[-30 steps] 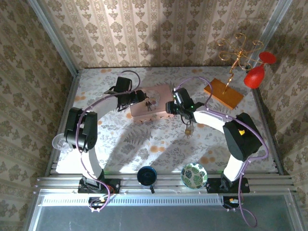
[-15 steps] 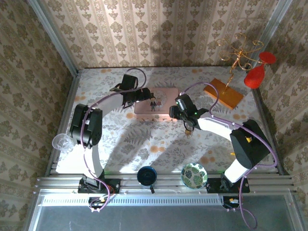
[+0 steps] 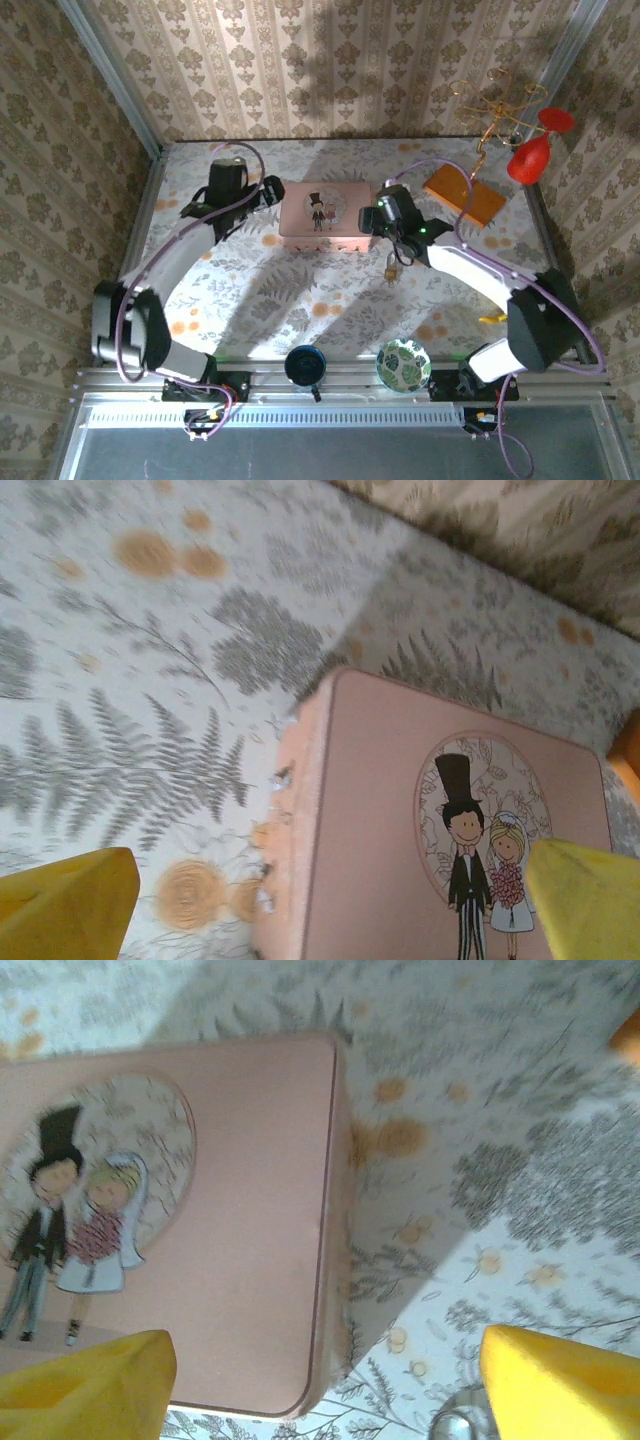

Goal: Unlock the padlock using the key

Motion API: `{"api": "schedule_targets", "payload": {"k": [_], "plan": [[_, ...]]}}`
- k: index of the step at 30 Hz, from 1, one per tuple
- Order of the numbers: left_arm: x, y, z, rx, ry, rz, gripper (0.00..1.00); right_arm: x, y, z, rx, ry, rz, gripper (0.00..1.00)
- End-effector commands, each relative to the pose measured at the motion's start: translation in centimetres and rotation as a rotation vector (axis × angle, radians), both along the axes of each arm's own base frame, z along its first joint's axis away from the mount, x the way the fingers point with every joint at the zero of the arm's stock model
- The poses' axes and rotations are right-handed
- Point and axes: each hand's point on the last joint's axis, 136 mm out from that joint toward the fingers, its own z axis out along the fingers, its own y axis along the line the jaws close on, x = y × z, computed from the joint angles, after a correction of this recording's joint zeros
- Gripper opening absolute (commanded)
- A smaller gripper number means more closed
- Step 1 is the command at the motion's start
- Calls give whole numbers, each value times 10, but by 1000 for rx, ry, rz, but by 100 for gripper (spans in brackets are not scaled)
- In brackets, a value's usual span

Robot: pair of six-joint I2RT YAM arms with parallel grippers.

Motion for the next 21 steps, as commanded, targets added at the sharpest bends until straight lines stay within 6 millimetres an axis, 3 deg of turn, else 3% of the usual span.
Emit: {"api": "schedule_targets", "payload": {"k": [1,6,10,15,21], "plan": [[-24,55,0,221,-67,115,100,-13,-30,24,-45,-93,-45,84],[-62,118,6,447,-277,261,100,-32,-64,32,-108,-183,-88,93],[-84,148,8,571,-418,319,100,-41,-88,30,-216,-232,-118,99],[-88,167,-10,607,-507,331,100,-44,-97,25,-306,-354,-99,100],[-73,173,-29,574,-579,294,100,-41,-108,14,-353,-394,-96,100]]}}
